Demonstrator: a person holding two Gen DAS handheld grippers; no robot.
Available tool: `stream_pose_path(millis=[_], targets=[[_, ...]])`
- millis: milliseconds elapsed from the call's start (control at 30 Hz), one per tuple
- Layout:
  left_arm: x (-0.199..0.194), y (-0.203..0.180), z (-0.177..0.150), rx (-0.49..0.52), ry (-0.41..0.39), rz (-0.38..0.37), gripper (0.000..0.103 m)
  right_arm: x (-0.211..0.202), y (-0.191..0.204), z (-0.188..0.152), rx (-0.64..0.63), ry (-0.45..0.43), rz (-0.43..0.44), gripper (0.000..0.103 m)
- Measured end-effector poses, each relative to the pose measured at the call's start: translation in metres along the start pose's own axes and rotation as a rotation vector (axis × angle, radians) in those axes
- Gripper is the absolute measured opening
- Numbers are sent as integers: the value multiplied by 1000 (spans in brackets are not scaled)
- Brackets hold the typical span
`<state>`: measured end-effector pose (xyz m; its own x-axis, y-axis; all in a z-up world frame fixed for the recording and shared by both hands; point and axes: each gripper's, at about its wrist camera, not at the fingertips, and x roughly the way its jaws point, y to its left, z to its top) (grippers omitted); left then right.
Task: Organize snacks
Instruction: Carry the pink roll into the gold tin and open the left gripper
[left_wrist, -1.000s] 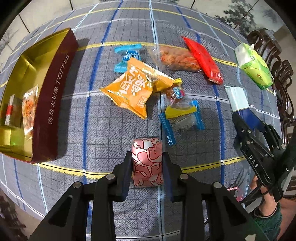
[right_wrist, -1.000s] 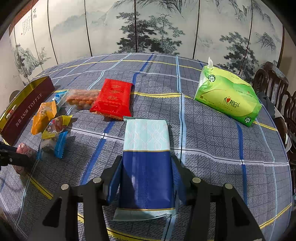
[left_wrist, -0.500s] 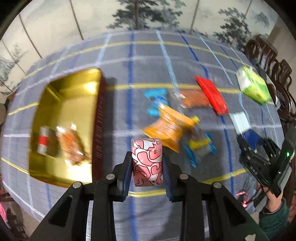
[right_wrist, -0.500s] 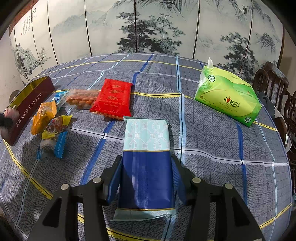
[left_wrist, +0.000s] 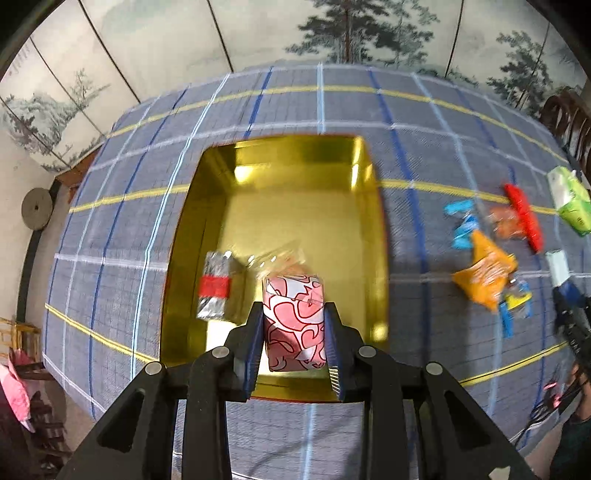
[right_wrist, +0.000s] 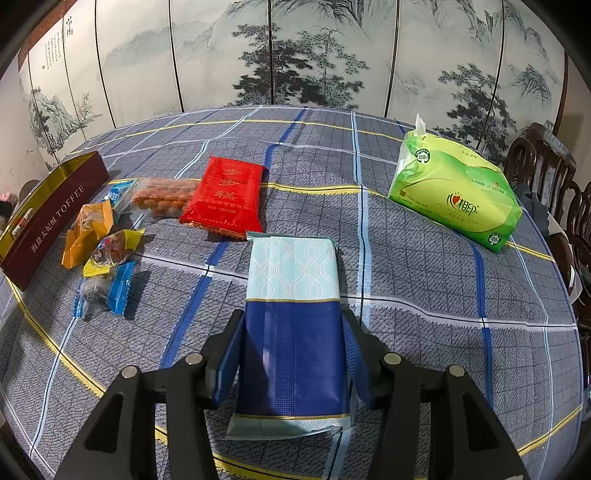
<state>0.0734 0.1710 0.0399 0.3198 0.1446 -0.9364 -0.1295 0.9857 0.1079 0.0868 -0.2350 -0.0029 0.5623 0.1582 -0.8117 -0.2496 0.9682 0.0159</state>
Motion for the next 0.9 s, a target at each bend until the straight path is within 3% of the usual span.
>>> stream_pose_path(millis=[333, 900], targets=[[39, 23, -16, 10, 95, -18, 27, 0, 0, 0, 0, 0, -1, 53], [62, 44, -23, -7, 121, -35, 27, 0, 0, 0, 1, 0, -1, 53]])
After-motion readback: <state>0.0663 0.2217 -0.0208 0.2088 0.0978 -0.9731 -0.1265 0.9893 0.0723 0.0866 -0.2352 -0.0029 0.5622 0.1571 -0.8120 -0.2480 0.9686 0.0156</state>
